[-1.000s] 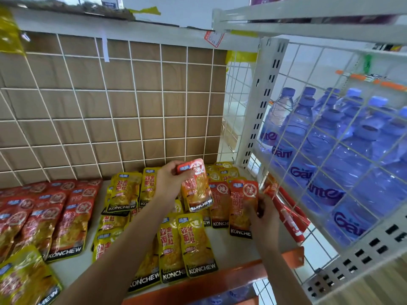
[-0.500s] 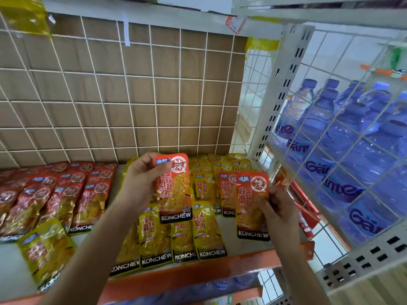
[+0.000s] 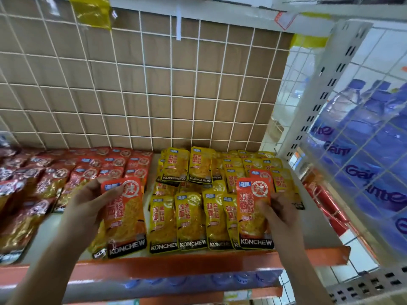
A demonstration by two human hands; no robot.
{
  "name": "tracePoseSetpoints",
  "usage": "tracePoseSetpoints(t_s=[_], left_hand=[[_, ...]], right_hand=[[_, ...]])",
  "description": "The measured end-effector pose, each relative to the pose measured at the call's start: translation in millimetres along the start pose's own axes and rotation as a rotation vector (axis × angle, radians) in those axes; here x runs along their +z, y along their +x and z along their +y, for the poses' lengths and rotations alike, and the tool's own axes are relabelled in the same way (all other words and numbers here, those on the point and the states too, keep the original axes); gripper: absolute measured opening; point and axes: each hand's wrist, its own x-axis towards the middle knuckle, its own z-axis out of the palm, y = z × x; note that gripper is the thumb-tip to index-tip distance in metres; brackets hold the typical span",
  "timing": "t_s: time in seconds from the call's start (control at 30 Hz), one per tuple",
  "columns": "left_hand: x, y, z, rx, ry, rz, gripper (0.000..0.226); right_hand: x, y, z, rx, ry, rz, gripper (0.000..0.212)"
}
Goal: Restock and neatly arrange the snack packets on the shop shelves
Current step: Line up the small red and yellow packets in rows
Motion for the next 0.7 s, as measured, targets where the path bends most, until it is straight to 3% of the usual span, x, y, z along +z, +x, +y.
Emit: tracePoseSetpoints(t_s=[0.13, 0.27, 0.37, 0.57, 0.7], left_hand=[[-41.6, -6.8, 14.2, -0.022, 0.014, 0.097, 0.015], [-80.5, -8.3, 30.8, -0.01, 0.03, 0.117, 0.037], [-107.1, -2.9, 38.8, -0.001, 0.057, 0.113, 0.016], [-146.5, 19.4, 41.0, 0.025, 0.274, 0.075, 0.021], [-166.2, 39.7, 38.4, 0.069, 0.566, 0.012, 0.031]], right_hand=[[34.6, -7.8, -7.6, 0.018, 0.013, -0.058, 0.009], [74.6, -18.9, -17.7, 0.028, 0.015, -0.106, 0.01], [107.6, -27.9, -25.5, 0.026, 0.008, -0.148, 0.007], [168.7, -43.9, -29.8, 0.082, 0.006, -0.204, 0.007], [205.9, -57.2, -34.0, 0.09, -0.062, -0.233, 0.014]])
